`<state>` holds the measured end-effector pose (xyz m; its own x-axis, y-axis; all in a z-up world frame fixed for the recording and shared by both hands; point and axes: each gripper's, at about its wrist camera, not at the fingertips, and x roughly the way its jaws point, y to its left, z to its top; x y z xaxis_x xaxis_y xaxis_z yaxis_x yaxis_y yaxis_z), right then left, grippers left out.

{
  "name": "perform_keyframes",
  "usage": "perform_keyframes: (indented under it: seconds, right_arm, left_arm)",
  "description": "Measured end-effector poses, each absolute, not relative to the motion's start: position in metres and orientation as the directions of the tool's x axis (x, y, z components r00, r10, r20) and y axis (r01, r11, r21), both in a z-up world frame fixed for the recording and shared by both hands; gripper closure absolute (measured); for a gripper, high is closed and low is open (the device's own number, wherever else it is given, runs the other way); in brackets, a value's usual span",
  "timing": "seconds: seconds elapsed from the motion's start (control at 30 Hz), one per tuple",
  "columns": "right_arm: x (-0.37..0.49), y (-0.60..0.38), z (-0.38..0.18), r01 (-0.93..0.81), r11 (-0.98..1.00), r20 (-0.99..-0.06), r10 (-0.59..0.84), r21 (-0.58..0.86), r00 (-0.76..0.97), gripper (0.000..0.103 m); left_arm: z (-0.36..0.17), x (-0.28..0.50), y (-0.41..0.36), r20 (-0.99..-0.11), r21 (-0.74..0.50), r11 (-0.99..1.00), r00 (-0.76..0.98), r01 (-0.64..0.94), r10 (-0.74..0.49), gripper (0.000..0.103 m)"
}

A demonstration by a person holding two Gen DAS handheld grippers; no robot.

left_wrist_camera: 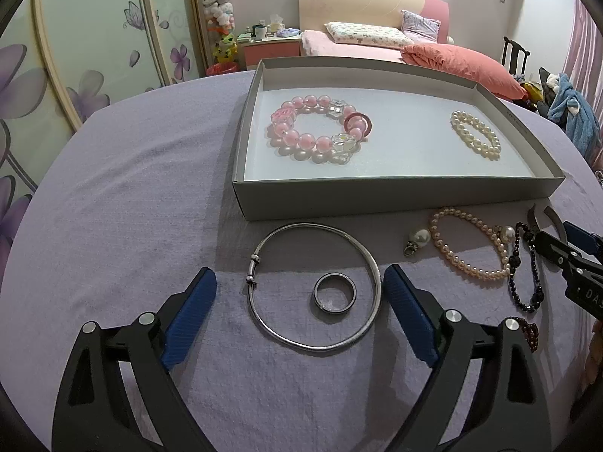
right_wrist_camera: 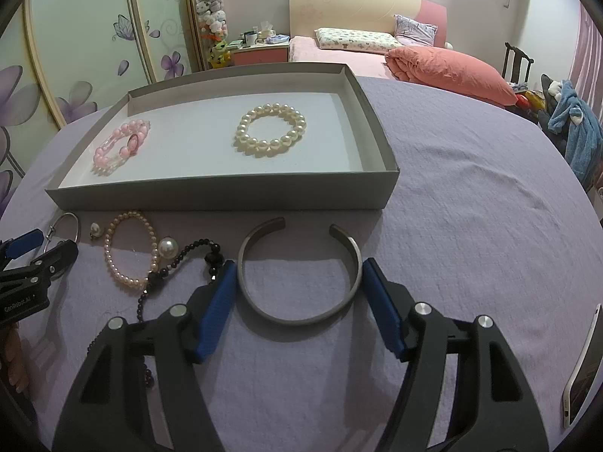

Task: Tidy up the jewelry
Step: 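Withdraw both tools from the tray toward the silver bangles, then grasp the silver round bangle with the left tool while the right tool grasps the silver cuff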

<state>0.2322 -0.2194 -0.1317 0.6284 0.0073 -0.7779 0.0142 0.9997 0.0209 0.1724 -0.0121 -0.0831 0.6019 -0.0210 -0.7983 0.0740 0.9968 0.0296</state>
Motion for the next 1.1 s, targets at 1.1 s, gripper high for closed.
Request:
perform_keyframes:
  seconds: [1.1]
  right_arm:
    - [0.218,-0.215,-0.123,0.015,0.999,-0.729,0.028,0.052,0.684,0.039]
  left_arm:
    - [-0.071,0.158,0.000,-0.755,-0.019,0.997,0.653,0.075,-0.063,0.032]
